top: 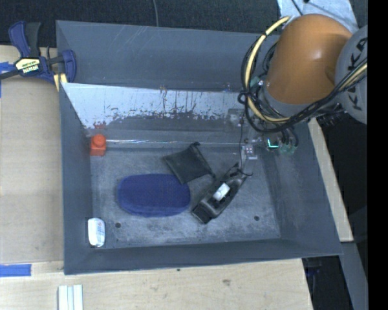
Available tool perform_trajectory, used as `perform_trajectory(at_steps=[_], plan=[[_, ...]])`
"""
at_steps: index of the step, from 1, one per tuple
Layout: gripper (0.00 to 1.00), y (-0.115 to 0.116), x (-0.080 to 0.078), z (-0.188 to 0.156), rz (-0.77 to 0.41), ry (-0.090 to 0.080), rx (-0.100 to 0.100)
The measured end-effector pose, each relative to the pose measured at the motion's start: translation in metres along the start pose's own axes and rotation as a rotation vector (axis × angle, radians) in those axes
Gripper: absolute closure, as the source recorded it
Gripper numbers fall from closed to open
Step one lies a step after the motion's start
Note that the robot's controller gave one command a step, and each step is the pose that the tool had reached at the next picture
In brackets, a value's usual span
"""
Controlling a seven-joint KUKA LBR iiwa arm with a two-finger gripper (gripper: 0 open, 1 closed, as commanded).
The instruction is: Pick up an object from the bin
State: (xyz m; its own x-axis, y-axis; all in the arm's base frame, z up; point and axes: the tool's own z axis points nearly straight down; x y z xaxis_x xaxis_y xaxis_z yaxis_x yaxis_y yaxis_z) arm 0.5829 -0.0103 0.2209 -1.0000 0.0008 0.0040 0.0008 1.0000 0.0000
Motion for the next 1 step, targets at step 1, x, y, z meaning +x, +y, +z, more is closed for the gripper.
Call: perform_trajectory(at_steps=[1], plan=[[0.00,-0.0051,0.0106,0.1162,0.031,-0.009,0.001]])
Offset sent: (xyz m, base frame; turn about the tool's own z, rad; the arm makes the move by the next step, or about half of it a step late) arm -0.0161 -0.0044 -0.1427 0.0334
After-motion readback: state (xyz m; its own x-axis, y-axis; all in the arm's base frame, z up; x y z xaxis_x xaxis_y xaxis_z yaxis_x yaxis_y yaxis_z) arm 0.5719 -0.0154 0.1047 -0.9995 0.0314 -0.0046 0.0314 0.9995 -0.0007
